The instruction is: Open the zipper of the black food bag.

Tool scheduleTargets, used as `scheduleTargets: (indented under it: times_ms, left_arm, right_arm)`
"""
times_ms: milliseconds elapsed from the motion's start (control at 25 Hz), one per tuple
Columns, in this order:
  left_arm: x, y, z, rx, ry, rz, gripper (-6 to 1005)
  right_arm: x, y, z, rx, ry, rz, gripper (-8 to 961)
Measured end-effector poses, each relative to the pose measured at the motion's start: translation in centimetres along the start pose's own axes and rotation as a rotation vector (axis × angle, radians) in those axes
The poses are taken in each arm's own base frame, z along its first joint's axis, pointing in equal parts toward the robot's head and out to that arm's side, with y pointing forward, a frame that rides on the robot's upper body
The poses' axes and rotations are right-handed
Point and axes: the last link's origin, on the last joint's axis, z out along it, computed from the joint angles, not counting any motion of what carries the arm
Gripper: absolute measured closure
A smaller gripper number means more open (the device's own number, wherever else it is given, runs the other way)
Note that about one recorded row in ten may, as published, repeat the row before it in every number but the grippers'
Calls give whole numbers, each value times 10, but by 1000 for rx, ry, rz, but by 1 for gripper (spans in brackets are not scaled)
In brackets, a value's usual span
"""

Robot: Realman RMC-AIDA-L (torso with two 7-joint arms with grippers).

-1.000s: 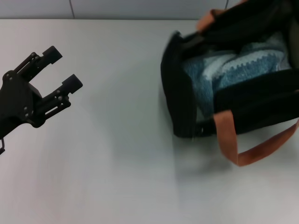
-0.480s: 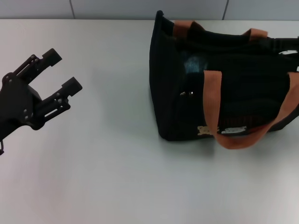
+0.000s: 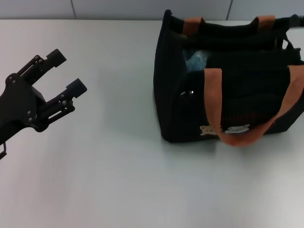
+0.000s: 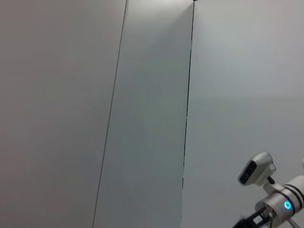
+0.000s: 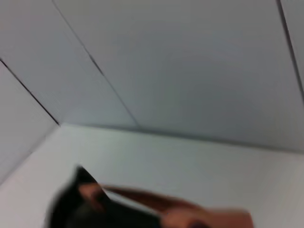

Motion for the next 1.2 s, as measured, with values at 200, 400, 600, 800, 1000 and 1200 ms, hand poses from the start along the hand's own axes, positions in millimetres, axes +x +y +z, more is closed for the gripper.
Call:
scheduleTargets:
  times_ms: [200, 400, 600, 800, 1000, 1200]
  left_arm:
    - [1, 0, -2, 2, 4, -1, 172]
    - [4, -1, -3, -34, -24, -12, 172]
    - [13, 1, -2, -183, -123, -28, 172]
    - [18, 2, 2, -277, -207, -64, 172]
    - [16, 5, 8, -336, -256, -104, 172]
    - [14, 7, 12, -364, -271, -115, 172]
  right_arm:
    - [-6, 19, -11, -194, -190, -54, 214]
    - [19, 42, -28, -438, -300, -255, 204]
    - [80, 63, -23, -619, -190, -421, 186]
    - [128, 77, 7, -644, -160, -446, 168]
    - [146, 82, 37, -607, -135, -434, 150]
    - [147, 84, 50, -622, -145, -431, 136]
